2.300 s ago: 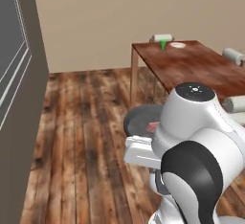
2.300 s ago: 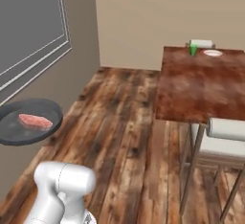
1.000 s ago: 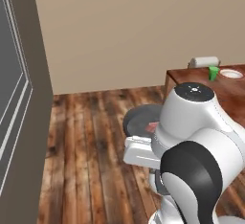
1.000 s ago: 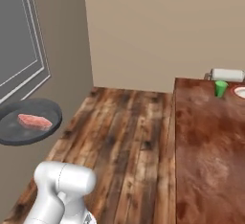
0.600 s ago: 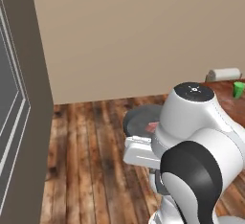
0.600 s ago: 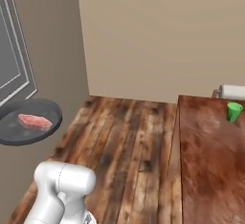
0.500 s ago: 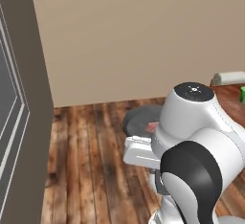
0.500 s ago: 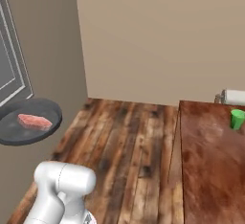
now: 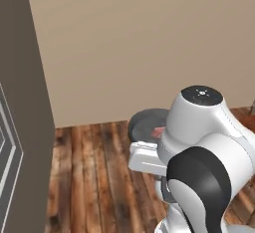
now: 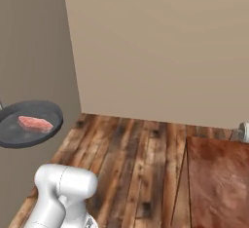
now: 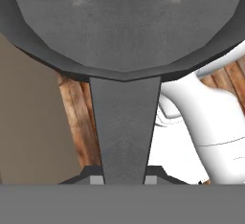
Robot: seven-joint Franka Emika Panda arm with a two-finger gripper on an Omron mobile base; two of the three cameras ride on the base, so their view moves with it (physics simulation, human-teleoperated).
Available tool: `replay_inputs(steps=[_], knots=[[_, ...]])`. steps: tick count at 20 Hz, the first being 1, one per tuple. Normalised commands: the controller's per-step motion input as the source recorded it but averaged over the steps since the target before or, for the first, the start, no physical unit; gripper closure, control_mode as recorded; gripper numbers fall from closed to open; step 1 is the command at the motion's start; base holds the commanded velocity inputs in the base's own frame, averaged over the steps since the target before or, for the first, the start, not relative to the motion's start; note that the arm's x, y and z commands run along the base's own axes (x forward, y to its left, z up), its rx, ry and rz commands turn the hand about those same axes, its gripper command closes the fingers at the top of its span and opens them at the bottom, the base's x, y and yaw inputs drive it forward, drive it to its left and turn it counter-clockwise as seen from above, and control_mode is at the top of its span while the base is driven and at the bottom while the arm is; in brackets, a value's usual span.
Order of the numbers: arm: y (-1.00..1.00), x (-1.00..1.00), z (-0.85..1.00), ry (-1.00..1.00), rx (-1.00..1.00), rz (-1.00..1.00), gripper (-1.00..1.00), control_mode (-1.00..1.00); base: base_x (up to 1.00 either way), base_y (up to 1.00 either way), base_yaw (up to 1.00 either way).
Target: Pick up the pan with the steak in it and place it on the dining table. Then place the steak on the plate.
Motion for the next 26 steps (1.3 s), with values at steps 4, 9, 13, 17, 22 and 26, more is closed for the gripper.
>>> replay_inputs(steps=[4,9,13,17,22,26], knots=[[0.0,0.0,0.0,0.0,0.0,0.0,1.0,1.0,1.0,0.27,0.0],[0.0,0.0,0.0,0.0,0.0,0.0,1.0,1.0,1.0,0.26,0.0],[0.0,0.0,0.0,0.0,0.0,0.0,1.0,1.0,1.0,0.26,-0.01],[0.0,0.0,0.0,0.0,0.0,0.0,1.0,1.0,1.0,0.26,-0.01],[0.0,0.0,0.0,0.0,0.0,0.0,1.0,1.0,0.97,0.23,-0.03],[0.0,0.0,0.0,0.0,0.0,0.0,1.0,1.0,0.68,0.01,-0.22]])
